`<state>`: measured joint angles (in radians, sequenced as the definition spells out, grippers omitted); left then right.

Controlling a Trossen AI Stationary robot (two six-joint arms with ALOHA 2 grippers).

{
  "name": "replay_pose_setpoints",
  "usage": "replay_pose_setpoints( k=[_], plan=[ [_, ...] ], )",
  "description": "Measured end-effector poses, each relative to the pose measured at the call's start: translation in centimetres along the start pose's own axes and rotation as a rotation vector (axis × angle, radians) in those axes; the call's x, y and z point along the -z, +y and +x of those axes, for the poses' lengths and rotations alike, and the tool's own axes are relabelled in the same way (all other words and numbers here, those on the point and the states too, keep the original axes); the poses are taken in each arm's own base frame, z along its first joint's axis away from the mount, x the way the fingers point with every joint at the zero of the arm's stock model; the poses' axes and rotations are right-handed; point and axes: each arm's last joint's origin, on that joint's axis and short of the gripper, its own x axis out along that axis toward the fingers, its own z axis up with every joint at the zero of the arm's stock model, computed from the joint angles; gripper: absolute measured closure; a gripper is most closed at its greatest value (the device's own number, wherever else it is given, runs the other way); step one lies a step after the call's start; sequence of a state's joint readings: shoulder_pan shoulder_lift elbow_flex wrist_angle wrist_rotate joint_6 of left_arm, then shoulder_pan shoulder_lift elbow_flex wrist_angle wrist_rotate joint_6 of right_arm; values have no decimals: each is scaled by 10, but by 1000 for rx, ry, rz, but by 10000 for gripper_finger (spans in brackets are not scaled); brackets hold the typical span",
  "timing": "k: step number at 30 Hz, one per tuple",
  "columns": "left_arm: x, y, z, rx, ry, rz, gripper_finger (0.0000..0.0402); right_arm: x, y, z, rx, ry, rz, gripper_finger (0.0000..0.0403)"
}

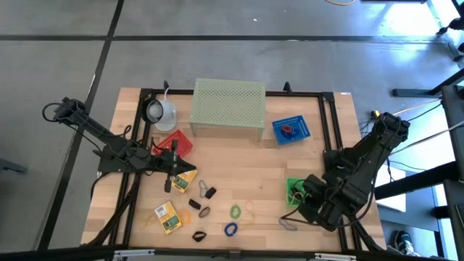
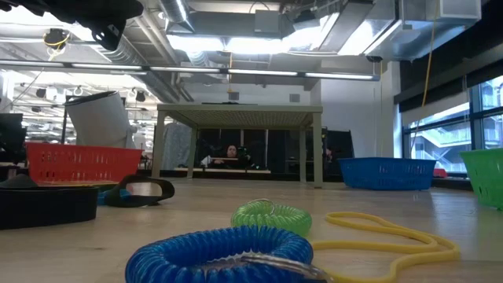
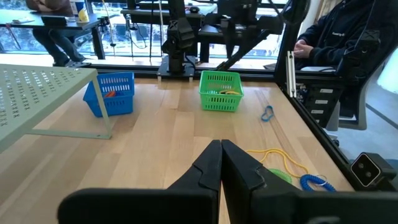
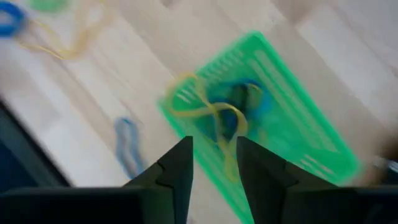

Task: Pick & Place Office Desk Supplies
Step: Put the blue rubber band into the green bin

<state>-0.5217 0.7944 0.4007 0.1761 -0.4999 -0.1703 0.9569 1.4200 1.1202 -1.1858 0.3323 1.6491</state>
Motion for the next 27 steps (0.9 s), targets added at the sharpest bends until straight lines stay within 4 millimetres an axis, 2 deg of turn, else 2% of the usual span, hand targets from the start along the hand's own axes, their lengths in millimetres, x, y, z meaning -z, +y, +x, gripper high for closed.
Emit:
replay_pose_setpoints(
  k=[5,12,15,21,27],
  plan=[
    [0,0,0,0,0,0,398,-3,25,2,-206,-213,39,283],
    [0,0,0,0,0,0,398,11,73,24,-429,-159,-161,285],
    [0,0,0,0,0,0,398,21,83,43,-412,-70,-227,285],
    [0,0,0,0,0,0,398,40,89,82,-311,96,-343,285],
    [0,0,0,0,0,0,398,48,90,102,-258,166,-377,285]
  ],
)
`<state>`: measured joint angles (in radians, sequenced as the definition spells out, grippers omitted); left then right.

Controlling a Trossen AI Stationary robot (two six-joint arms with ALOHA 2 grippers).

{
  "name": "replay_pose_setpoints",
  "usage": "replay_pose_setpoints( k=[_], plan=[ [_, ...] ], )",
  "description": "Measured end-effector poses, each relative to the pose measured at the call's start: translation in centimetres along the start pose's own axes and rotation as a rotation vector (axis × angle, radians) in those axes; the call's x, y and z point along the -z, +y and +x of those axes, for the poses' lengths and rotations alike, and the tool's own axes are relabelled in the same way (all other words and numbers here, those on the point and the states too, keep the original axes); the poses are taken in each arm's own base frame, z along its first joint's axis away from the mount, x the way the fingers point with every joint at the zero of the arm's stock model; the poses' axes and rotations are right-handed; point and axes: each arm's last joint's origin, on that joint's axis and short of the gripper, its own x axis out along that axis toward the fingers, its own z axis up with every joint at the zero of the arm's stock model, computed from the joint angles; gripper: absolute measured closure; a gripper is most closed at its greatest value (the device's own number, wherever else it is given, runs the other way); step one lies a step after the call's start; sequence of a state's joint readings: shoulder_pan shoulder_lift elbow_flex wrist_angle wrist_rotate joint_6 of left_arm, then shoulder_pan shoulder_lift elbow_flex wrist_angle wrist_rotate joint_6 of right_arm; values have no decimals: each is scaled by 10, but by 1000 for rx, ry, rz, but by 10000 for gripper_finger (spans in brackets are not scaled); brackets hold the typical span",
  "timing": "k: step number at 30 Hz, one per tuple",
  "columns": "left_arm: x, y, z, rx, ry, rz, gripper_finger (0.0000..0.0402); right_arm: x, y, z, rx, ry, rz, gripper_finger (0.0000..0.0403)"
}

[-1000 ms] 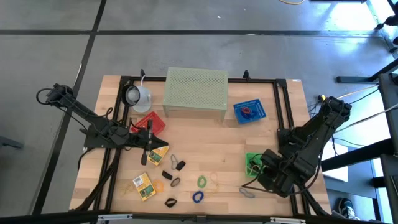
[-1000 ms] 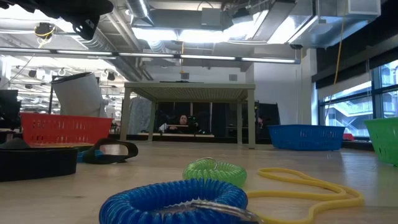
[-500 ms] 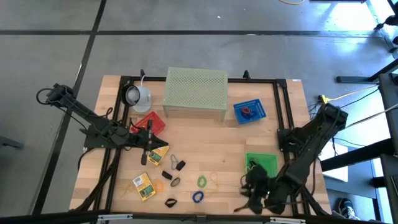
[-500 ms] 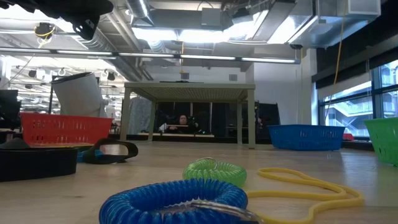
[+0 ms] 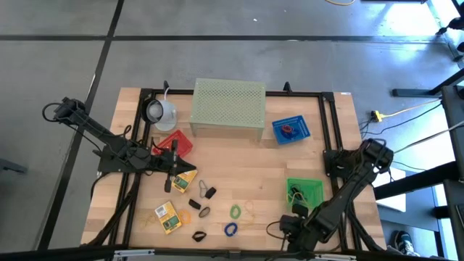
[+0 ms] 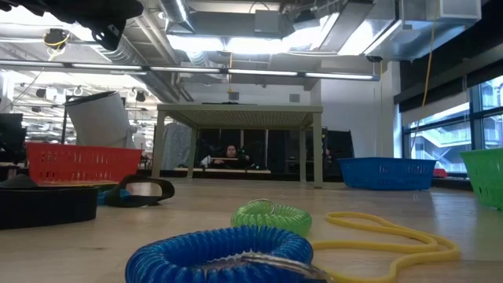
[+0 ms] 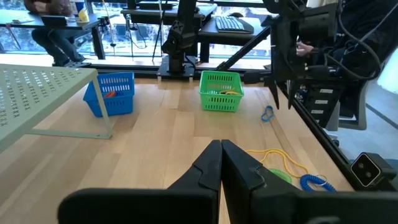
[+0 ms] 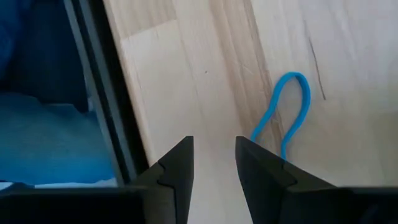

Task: Pick & Place Office Desk Supplies
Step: Put the blue rubber band into the green bin

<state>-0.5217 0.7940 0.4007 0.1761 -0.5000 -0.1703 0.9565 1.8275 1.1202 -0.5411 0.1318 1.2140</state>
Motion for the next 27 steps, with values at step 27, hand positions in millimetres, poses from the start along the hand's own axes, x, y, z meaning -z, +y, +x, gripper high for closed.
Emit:
replay_pose_setpoints(
  k=[27],
  plan=[
    [0,0,0,0,0,0,398,7,-12,24,179,16,-104,285]
  ],
)
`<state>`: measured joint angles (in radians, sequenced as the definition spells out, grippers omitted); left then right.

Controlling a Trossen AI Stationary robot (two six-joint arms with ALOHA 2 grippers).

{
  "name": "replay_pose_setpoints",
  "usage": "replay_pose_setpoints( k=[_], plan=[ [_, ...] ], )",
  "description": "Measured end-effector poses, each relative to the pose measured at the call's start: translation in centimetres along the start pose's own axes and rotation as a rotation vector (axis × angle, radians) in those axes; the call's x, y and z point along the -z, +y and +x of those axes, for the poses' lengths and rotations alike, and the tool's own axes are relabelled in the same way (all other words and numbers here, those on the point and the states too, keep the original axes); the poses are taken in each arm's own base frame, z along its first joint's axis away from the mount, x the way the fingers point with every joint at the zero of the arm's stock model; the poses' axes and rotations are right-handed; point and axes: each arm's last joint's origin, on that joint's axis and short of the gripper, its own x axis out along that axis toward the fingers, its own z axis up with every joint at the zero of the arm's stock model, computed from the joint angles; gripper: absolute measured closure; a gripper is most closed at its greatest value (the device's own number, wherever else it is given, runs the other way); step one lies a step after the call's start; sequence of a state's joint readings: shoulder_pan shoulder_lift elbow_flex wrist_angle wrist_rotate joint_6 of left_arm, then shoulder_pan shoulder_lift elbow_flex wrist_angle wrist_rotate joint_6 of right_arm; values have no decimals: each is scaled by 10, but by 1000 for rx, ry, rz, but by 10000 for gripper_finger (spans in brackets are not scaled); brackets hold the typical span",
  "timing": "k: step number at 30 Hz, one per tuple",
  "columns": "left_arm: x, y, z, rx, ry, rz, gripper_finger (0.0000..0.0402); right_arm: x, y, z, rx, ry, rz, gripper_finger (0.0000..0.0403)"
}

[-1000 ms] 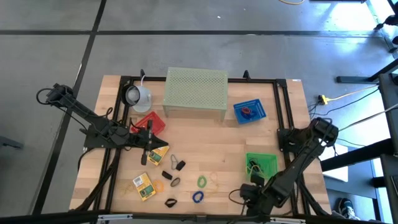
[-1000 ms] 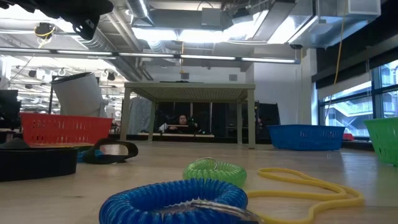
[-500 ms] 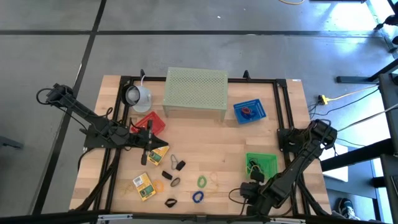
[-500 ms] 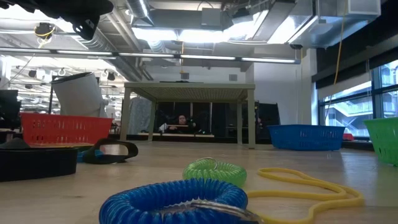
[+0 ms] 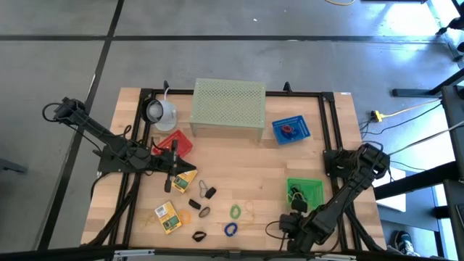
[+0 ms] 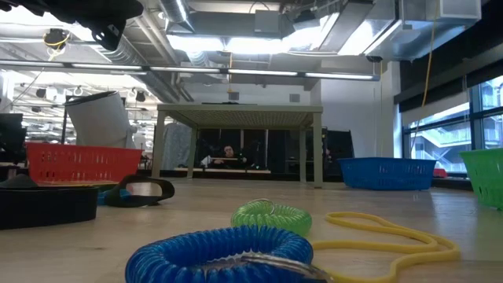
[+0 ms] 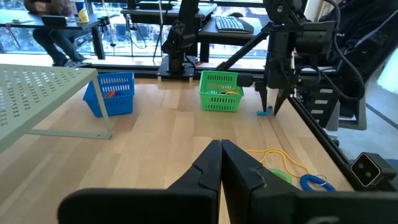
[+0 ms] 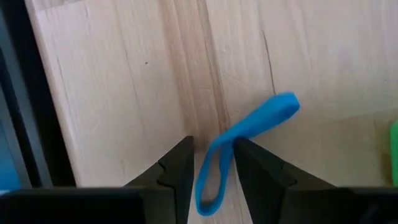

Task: Pick & Place Office Desk Supplies
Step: Put the blue rubber band into the green bin

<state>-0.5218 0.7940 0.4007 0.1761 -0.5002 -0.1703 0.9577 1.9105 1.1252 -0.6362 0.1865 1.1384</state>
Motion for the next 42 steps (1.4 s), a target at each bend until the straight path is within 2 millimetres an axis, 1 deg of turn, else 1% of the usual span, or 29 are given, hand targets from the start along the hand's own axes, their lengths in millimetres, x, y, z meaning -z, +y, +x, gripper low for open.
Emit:
replay_pose_setpoints(
  k=[3,10,13,23,27,30,32,36,39,42],
  plan=[
    [0,0,0,0,0,0,398,0,0,0,7,-13,-3,294],
    [0,0,0,0,0,0,398,0,0,1,9,-10,-3,344],
    [0,0,0,0,0,0,398,0,-1,1,11,-13,7,359],
    [0,0,0,0,0,0,398,-1,-1,2,21,-32,5,393],
    [0,0,0,0,0,0,398,-2,0,0,26,-50,2,398],
    [0,0,0,0,0,0,398,-5,4,-4,29,-69,-49,399],
    [0,0,0,0,0,0,398,-10,10,-6,26,-127,-92,399],
    [0,0,0,0,0,0,398,-22,14,-16,87,-300,-130,400],
    [0,0,0,0,1,0,398,-31,14,-20,149,-418,-125,399],
    [0,0,0,0,0,0,398,-44,8,-23,238,-554,-90,396]
  ],
)
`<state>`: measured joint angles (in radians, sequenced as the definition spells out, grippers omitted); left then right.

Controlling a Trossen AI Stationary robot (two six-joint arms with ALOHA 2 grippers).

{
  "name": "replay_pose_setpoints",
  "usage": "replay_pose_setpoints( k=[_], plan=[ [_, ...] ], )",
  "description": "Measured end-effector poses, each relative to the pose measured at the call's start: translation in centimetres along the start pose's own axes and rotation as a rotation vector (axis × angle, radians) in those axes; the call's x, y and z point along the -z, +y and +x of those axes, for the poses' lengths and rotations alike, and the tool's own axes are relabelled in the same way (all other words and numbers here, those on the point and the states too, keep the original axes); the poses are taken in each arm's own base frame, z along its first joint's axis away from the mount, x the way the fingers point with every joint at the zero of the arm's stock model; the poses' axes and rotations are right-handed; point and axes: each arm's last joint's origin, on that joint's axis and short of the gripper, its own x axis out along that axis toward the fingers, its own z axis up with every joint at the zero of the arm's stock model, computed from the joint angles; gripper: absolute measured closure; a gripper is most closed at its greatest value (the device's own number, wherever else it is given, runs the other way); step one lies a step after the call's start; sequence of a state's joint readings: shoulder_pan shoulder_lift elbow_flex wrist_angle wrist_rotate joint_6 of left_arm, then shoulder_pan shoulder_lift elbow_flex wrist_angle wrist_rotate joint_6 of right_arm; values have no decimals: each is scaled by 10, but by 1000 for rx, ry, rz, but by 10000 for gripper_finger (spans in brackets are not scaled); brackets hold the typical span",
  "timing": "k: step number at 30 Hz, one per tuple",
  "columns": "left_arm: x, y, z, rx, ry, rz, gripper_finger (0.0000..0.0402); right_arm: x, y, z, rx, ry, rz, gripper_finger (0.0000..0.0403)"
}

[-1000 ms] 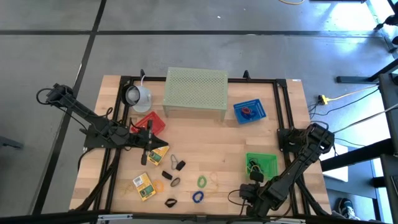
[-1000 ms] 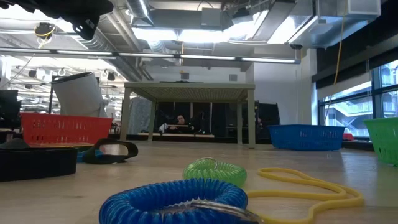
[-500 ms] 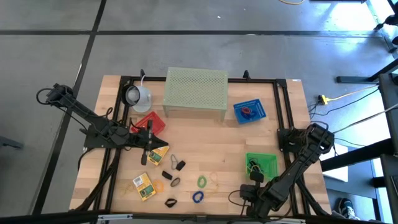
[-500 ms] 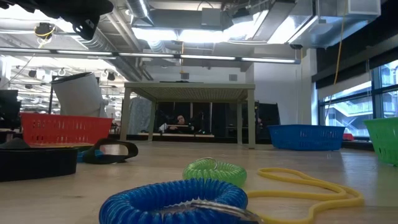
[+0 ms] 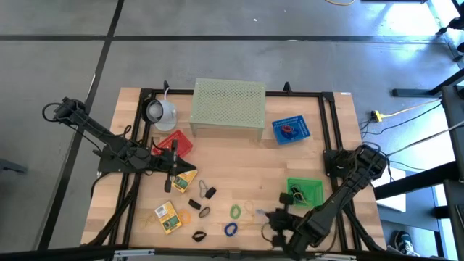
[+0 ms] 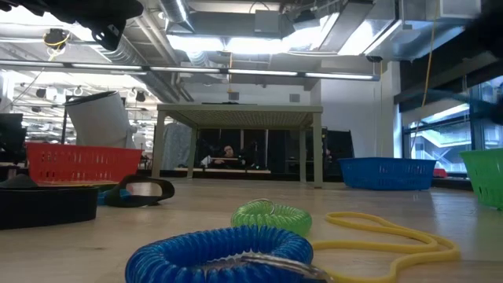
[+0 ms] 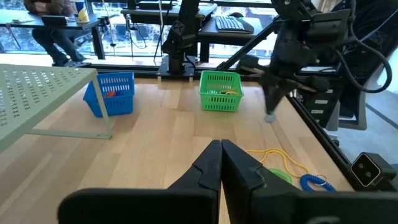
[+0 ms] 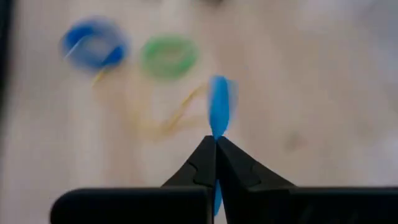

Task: Pick & Place Office Desk Supplies
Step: Put the blue rubber band into the green bin

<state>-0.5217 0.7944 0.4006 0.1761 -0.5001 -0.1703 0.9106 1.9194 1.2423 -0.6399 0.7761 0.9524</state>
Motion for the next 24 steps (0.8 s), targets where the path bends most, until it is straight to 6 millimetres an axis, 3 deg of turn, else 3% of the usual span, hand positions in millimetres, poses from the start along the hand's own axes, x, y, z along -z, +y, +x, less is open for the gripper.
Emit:
replay_pose_setpoints(
  k=[6,10,14,18,24],
  plan=[
    [0,0,0,0,0,0,398,-31,-27,25,220,-187,98,395],
    [0,0,0,0,0,0,398,-61,-55,49,276,-183,231,394],
    [0,0,0,0,0,0,398,-85,-77,71,226,-134,324,394],
    [0,0,0,0,0,0,398,-109,-88,85,166,-191,264,394],
    [0,0,0,0,0,0,398,-140,-94,82,-4,-315,181,393]
  ],
)
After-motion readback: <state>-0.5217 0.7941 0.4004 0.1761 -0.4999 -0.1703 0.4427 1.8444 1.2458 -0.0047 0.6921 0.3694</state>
